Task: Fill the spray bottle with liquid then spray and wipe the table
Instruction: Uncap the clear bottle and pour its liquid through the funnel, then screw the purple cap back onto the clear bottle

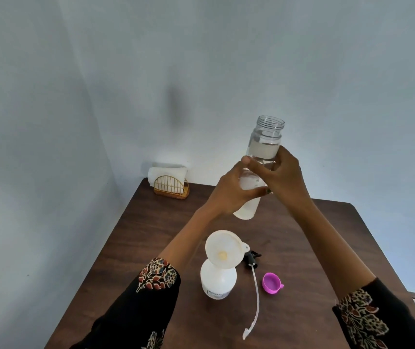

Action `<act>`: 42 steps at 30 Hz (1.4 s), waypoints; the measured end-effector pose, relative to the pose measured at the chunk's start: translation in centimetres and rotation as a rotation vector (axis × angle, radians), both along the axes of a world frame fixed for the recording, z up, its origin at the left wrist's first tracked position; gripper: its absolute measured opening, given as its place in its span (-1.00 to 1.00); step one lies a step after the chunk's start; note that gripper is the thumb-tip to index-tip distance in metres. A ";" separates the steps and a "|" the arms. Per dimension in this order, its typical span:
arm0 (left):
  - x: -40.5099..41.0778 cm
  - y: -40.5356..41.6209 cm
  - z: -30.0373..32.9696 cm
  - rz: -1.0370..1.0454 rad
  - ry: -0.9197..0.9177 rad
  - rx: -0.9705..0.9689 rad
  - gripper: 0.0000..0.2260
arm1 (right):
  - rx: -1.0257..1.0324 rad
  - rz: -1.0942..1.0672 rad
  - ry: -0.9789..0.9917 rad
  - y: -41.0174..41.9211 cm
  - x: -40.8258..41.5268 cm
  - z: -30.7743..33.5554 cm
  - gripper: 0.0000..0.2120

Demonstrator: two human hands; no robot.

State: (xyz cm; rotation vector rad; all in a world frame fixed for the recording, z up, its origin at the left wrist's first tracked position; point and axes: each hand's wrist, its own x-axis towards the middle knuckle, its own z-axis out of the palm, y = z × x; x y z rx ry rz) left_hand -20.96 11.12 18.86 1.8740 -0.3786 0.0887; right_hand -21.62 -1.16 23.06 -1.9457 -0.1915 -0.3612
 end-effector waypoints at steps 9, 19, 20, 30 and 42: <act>2.7 2.8 -0.8 0.149 0.074 -0.133 -0.52 | -0.458 -0.013 0.442 -6.2 2.1 -8.9 -0.60; 4.6 5.1 -0.7 0.205 0.109 -0.160 -0.54 | -1.018 0.234 0.951 -7.2 -2.6 -22.3 -0.15; 4.6 5.1 -0.8 0.206 0.110 -0.150 -0.54 | -1.033 0.228 0.940 -7.1 -2.7 -22.7 -0.16; 4.5 5.0 -1.8 0.177 0.142 -0.100 -0.50 | -1.129 0.102 0.777 -7.1 -2.8 -23.9 -0.53; 5.2 3.6 -2.4 0.115 0.113 -0.051 -0.54 | 0.151 0.004 0.124 -3.9 6.3 -0.3 -0.74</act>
